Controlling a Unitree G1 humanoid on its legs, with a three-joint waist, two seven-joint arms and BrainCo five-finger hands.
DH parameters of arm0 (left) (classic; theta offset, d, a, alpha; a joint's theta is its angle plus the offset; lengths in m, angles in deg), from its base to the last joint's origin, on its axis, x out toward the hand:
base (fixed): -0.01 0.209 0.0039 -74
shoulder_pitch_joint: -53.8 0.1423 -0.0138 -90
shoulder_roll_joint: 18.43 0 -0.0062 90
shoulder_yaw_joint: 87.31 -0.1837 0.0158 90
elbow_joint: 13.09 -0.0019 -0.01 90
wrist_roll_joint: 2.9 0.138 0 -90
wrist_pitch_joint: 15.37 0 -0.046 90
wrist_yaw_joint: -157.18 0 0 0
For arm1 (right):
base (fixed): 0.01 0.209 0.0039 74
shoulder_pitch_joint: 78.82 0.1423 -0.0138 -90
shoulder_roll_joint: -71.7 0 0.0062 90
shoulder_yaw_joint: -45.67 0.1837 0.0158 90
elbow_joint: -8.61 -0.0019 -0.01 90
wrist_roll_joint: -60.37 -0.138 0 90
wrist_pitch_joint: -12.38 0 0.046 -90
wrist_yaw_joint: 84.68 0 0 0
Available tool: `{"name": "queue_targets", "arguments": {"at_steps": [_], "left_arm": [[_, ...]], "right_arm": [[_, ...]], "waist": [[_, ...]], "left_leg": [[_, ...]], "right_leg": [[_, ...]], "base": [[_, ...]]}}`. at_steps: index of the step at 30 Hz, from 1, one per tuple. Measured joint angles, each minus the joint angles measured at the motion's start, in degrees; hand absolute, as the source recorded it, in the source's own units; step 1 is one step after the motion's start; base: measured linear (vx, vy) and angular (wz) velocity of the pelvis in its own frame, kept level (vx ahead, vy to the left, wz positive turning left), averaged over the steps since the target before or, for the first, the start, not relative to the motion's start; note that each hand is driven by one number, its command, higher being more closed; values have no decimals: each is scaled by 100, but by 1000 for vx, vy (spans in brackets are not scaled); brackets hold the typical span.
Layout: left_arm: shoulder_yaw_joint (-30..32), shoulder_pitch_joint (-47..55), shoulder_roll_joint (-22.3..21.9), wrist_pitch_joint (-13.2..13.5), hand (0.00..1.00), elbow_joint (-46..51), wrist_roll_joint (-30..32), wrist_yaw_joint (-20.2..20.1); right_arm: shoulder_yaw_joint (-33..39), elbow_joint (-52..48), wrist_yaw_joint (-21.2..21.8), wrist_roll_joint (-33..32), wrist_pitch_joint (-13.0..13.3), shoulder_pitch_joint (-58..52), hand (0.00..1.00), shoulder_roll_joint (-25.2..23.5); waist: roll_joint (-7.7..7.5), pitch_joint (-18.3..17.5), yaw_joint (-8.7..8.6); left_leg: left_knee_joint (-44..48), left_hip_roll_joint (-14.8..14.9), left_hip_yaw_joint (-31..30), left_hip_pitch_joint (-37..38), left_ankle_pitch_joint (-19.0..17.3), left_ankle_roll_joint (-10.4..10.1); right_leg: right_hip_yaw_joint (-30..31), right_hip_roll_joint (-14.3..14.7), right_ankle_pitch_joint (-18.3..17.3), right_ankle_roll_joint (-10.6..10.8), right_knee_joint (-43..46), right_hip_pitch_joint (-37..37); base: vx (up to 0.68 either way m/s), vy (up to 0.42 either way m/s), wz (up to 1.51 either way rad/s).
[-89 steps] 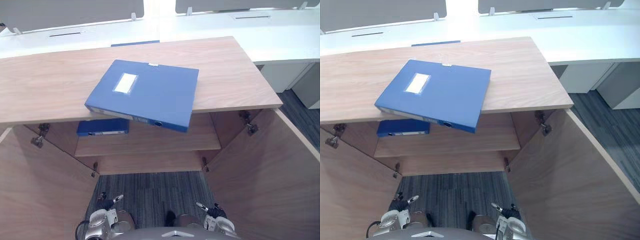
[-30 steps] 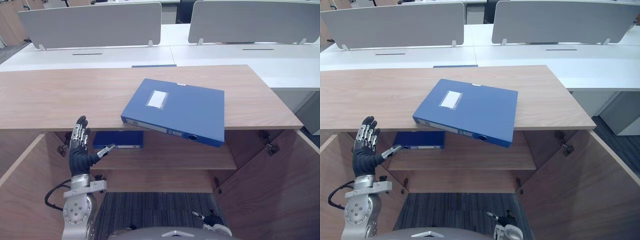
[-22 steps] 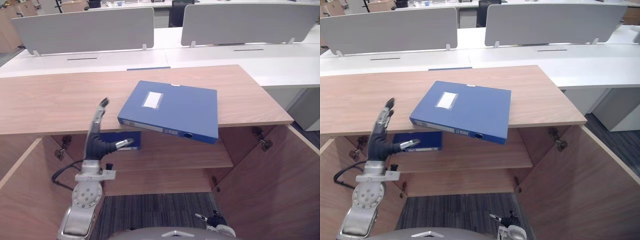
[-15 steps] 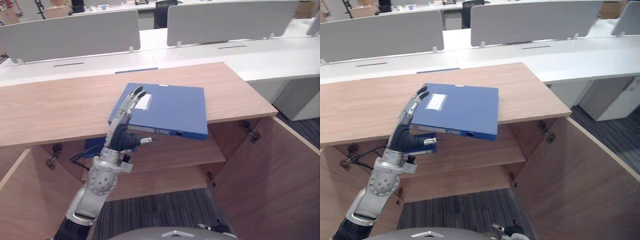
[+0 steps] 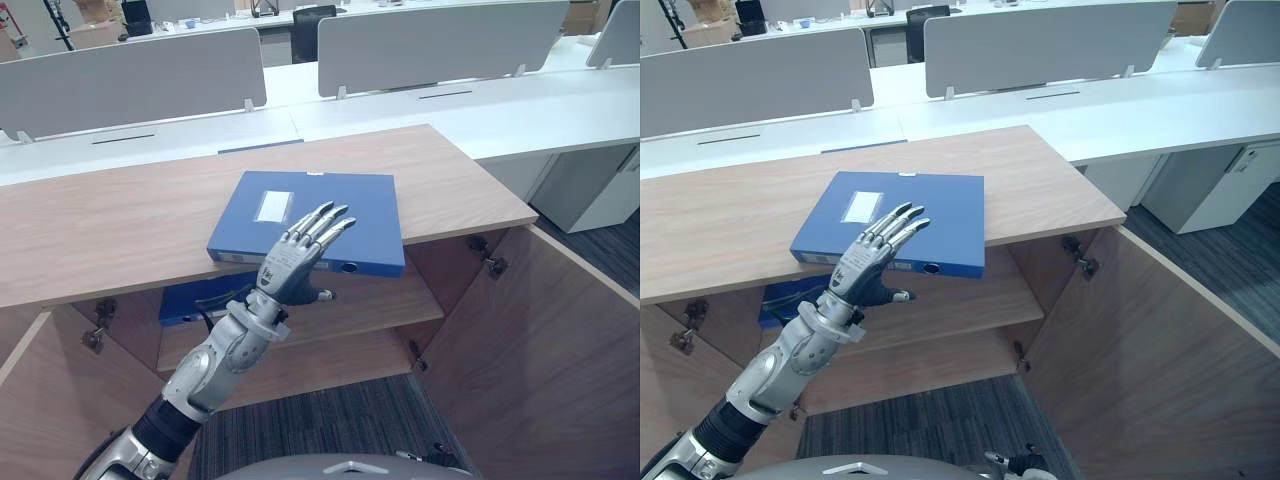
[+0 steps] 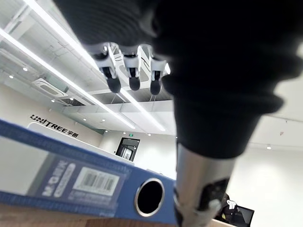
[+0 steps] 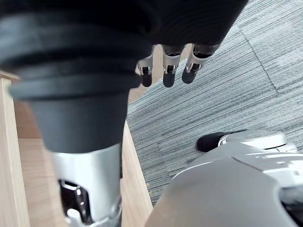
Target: Walk over to the cabinet, pick up the folder, carry it to the office cabinet, place the folder inside the office cabinet, then close the office cabinet door
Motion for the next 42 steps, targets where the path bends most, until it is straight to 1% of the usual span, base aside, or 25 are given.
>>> {"name": "queue_targets", "arguments": {"at_steps": [2,6,11,16,19,20,24,27,32,33,36,42], "left_arm": [[-11,-92,-36,-99,0,-236,284,49],[-19,-136,-70,-243,0,-414,544,120],[-32,-304,-219,-429,0,-792,766,140],[-98,-530,-283,-504,0,-1174,945,149],[-99,-744,-304,-577,0,-1439,1120,144],[-99,-822,-328,-603,100,-1550,1204,142],[-128,-1057,-393,-689,100,-1790,1377,126],[-184,-1254,-390,-714,100,-1846,1486,136],[-183,-1520,-389,-719,100,-1851,1641,183],[-181,-1585,-386,-727,100,-1865,1647,183],[-171,-1615,-386,-753,100,-1902,1648,183],[-156,-1612,-387,-744,100,-1779,1635,239]], "right_arm": [[1,1,-1,0,0,31,0,-1],[3,1,-4,-2,-1,77,0,-19],[4,3,-2,-7,-9,90,0,-68],[10,5,-1,-11,-29,91,0,-85],[14,5,1,-17,-31,94,0,-86],[22,5,1,-18,-31,95,0,-86],[57,5,4,-41,-31,94,0,-85],[91,5,5,-70,-31,105,0,-86],[198,5,8,-124,-31,140,0,-85],[245,4,10,-126,-31,153,0,-87],[262,3,9,-135,-30,174,0,-86],[269,2,10,-277,-30,169,0,-86]], "waist": [[-5,-4,-6],[-8,-8,-29],[-85,-57,-40],[-118,-73,-60],[-119,-73,-107],[-119,-73,-124],[-119,-74,-156],[-119,-75,-170],[-122,-74,-203],[-122,-74,-242],[-114,-78,-271],[-119,-76,-258]], "left_leg": [[0,-1,-4,0,-3,-3],[0,-4,-54,0,-9,-10],[-2,-4,-68,-3,-9,-10],[-3,-17,-84,-11,-8,-10],[-3,-19,-105,-25,-8,-10],[-3,-19,-113,-33,-8,-10],[-3,-15,-141,-71,-8,-10],[-2,-14,-170,-110,-8,-10],[-2,-7,-168,-102,-9,-12],[-2,-8,-169,-82,-13,-18],[-2,0,-159,-73,-14,-19],[-3,6,-131,-24,-30,-41]], "right_leg": [[52,2,46,4,-73,1],[77,1,105,8,-159,4],[59,-4,110,9,-167,7],[42,-16,111,11,-168,7],[20,-18,111,11,-172,5],[12,-18,112,12,-179,4],[-23,-16,114,17,-200,-9],[-52,-12,181,79,-257,-6],[-55,0,224,60,-322,36],[-59,1,260,53,-375,92],[-58,6,273,45,-410,102],[-48,5,246,-6,-445,149]], "base": [[10,-7,-13],[0,-8,-10],[0,0,0],[0,0,0],[-6,-7,2],[-4,-13,3],[4,-9,3],[8,-14,4],[0,0,0],[0,0,0],[-13,-9,-1],[-21,-15,-2]]}}
